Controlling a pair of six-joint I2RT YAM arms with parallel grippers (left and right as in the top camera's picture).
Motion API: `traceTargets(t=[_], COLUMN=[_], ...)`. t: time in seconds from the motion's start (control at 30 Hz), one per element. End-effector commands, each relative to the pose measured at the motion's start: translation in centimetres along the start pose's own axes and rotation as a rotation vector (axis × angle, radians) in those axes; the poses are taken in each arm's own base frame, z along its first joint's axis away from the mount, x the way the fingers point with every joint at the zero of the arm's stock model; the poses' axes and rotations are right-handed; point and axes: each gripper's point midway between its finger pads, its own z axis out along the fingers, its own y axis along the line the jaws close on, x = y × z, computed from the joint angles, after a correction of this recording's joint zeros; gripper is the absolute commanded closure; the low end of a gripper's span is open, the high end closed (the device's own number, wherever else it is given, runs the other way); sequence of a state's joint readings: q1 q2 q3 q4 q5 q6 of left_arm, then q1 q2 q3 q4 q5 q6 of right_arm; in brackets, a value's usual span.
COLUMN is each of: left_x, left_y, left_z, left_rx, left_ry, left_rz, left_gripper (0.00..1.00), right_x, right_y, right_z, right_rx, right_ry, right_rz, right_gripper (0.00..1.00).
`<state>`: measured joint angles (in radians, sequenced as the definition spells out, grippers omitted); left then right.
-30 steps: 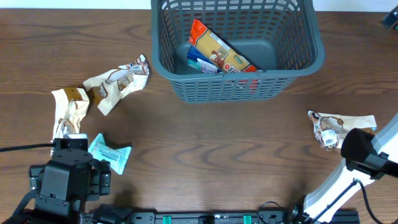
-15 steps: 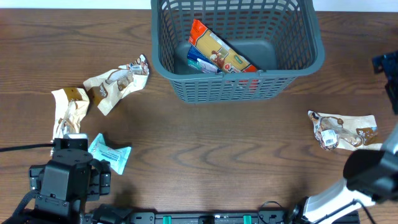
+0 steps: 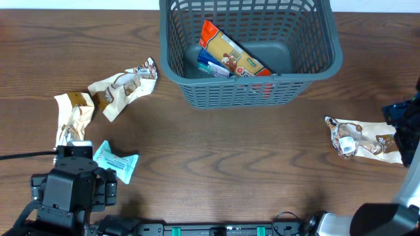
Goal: Pack container
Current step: 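Move the right gripper down to the cream snack wrapper at right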
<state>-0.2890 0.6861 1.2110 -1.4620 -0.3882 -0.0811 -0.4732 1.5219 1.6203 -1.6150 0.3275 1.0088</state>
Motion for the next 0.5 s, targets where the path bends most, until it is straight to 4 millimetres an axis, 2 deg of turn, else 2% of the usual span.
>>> traceTargets(t=[0.0, 0.17, 0.27, 0.47], left_x=[-0.3, -0.3, -0.3, -0.3], left_y=[0.1, 0.1, 0.1, 0.1], left_z=[-0.4, -0.4, -0.4, -0.4], left_rx=[0.005, 0.006, 0.006, 0.006], left_ry=[-0.015, -0.016, -0.016, -0.016], left_rz=[-0.013, -0.013, -0.014, -0.014], left_gripper=[0.01, 0.01, 0.01, 0.01], right_x=[-0.8, -0.7, -0.6, 1.0], right_y=[-0.4, 1.9, 2.4, 2.8], right_z=[0.8, 3.6, 5.6, 9.2], right_rx=[-0.019, -0.159, -0.199, -0.245], right_ry=[-0.084, -0.082, -0.039, 0.088], right_rz=[-0.082, -0.101, 0.017, 0.222], right_gripper=[0.01, 0.01, 0.01, 0.01])
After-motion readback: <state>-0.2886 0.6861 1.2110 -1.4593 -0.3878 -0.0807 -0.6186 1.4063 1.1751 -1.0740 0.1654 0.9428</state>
